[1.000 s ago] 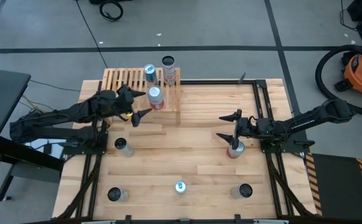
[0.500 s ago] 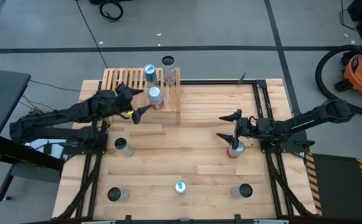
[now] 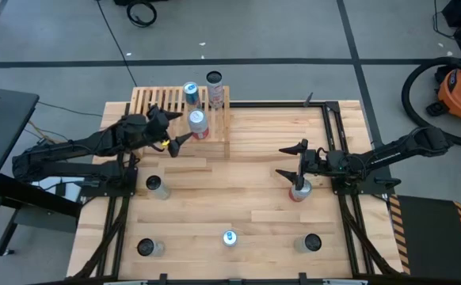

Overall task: Place canned beverage on shelf
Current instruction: Put the top pink white soda can on the shelf

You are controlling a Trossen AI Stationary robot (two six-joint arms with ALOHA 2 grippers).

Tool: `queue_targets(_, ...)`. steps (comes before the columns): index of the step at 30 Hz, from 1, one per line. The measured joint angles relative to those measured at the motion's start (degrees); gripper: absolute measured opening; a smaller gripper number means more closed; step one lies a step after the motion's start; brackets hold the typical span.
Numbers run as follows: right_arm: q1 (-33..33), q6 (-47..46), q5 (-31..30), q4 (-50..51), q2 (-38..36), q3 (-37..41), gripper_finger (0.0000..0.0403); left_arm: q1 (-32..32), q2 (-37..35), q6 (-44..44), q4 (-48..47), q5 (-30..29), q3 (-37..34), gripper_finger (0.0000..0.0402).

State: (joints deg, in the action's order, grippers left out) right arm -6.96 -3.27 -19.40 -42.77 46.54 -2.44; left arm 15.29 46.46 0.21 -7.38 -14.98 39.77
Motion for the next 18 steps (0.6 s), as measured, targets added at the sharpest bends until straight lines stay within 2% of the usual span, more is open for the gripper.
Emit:
queue_targets(10, 0.01, 0.0, 0.0, 0.0, 0.0, 0.0, 0.0399, 1.85, 0.46, 1.16, 0.52, 0.87, 0.0, 0.04)
queue_targets(18, 0.0, 0.0, 0.0, 0.01, 0.0, 0.0, 0.0399, 8.31, 4.16, 1.95, 1.29, 10.03, -0.02, 0.04)
